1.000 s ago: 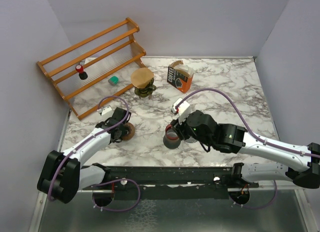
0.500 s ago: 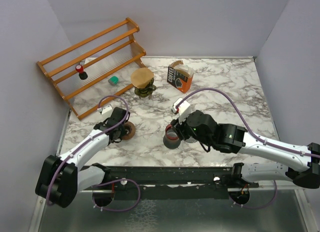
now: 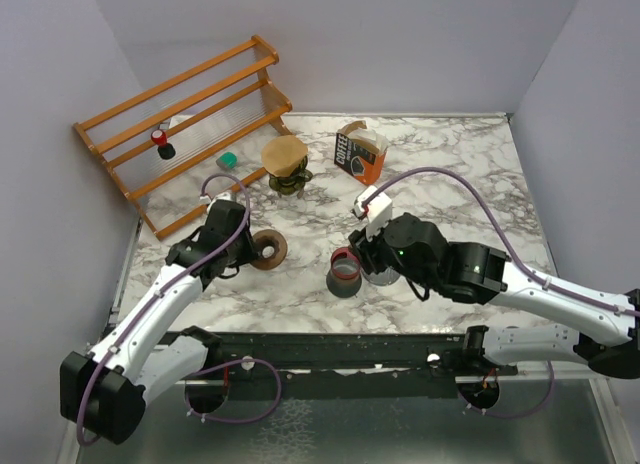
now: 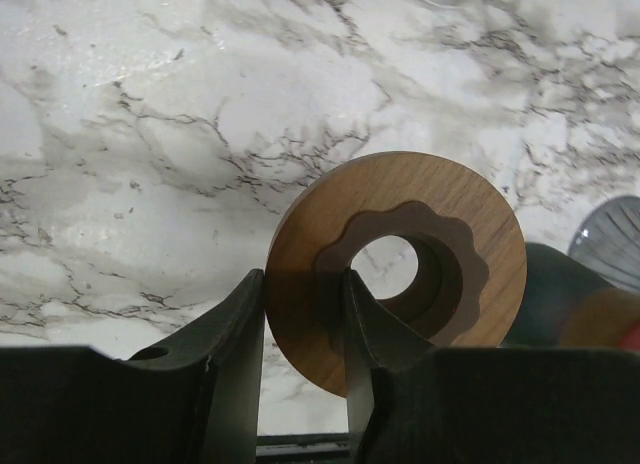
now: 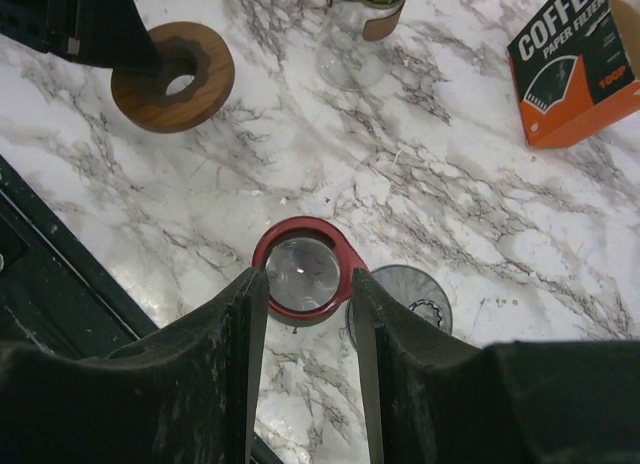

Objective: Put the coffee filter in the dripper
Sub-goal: Place the dripper holder onto the coffee server.

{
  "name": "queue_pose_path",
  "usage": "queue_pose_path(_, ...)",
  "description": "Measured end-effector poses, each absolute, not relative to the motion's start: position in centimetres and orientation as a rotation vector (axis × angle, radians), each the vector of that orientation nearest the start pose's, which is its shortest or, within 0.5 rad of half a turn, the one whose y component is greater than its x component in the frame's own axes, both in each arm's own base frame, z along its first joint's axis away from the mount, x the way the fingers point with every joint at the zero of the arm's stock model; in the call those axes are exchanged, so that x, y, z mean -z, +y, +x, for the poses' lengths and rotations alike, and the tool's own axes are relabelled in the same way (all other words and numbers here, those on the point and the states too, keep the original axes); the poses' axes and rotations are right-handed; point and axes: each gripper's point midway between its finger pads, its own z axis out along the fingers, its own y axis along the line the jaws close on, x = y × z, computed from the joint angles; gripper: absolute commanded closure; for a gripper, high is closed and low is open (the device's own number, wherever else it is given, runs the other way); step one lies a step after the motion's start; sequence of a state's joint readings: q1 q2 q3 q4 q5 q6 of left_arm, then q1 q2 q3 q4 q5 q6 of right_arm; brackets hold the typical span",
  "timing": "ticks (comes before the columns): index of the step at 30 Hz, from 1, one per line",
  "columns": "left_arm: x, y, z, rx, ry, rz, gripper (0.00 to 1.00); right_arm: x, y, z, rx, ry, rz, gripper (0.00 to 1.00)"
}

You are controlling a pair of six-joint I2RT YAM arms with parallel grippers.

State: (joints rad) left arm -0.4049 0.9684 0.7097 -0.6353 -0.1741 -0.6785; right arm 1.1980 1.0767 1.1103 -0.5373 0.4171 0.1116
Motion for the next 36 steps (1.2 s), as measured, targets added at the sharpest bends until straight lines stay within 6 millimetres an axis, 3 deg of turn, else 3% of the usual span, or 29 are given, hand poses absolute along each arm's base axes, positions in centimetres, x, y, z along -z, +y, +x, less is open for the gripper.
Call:
queue_pose_path(7, -16.0, -12.3, 22.8, 0.442, 2.436, -0.202, 1.0, -28.7, 26.4, 19.0, -0.325, 1.866, -0.743, 0.52)
queue_pose_path(13, -20.9, -14.6, 22.3, 0.551, 2.38, -0.012, 1.0, -27.7, 23.6, 20.6, -0.196, 1.937, -0.634, 0.5)
queue_pose_path(19, -24.5, -20.0, 21.3, 0.646, 2.337, 0.255, 1.0, -25.5, 19.2, 24.3, -0.079, 2.058, -0.42, 0.46)
queue_pose_path(27, -23.7, -25.4, 20.2, 0.606, 2.37, 0.495, 1.0, -20.7, 14.8, 25.3, 0.031, 2.22, -0.23, 0.43)
queue_pose_path(36, -20.5, -28.1, 19.7, 0.499, 2.427, 0.672, 1.0, -20.1, 13.6, 24.8, 0.025, 2.248, -0.146, 0.41)
